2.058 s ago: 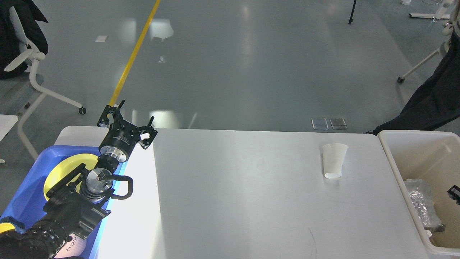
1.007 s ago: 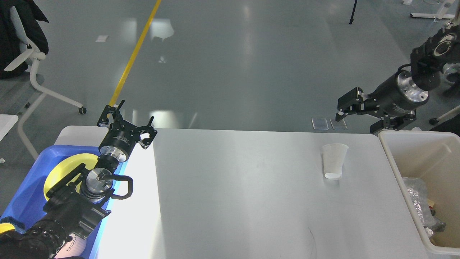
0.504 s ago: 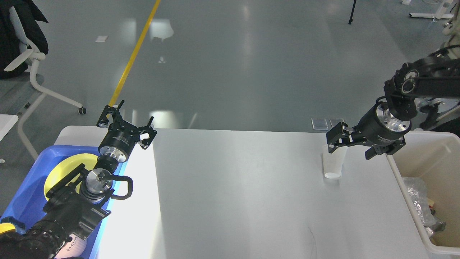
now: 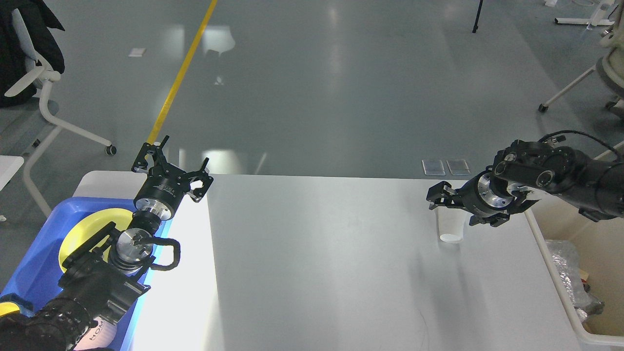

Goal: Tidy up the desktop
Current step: 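Lower the right gripper and grasp the white cup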

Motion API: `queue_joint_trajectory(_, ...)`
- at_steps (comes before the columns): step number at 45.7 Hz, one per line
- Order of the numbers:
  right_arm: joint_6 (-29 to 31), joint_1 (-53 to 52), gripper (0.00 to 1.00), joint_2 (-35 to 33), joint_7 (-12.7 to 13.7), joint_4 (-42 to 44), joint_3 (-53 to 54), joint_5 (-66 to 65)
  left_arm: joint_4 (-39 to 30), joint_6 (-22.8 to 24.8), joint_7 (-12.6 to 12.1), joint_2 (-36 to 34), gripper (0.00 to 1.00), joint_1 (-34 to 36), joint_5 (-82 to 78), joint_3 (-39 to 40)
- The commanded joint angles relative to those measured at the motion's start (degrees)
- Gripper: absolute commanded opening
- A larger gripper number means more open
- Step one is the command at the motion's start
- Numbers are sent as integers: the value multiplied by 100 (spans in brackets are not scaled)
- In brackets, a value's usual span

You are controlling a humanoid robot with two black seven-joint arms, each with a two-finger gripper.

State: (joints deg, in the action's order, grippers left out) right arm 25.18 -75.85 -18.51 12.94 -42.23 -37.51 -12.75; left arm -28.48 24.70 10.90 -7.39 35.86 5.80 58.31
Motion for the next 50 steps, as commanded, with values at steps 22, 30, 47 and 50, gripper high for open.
queue_joint_trajectory(22,-1129,1274,100,919,-1,1885,-45,62,0,-1,0,1,98,9,0,5)
queue_joint_trajectory(30,-1147,1485,100,999,-2,2227,-72,9,0,26,0,1,98,0,0,-4)
queue_joint_trajectory(47,-1305,1766,100,1060,-2,2386,-1,71,0,35,0,-16,98,0,0,5)
queue_joint_trajectory(50,-1314,1810,100,1086,-2,2404,-1,88,0,35,0,-16,98,0,0,5)
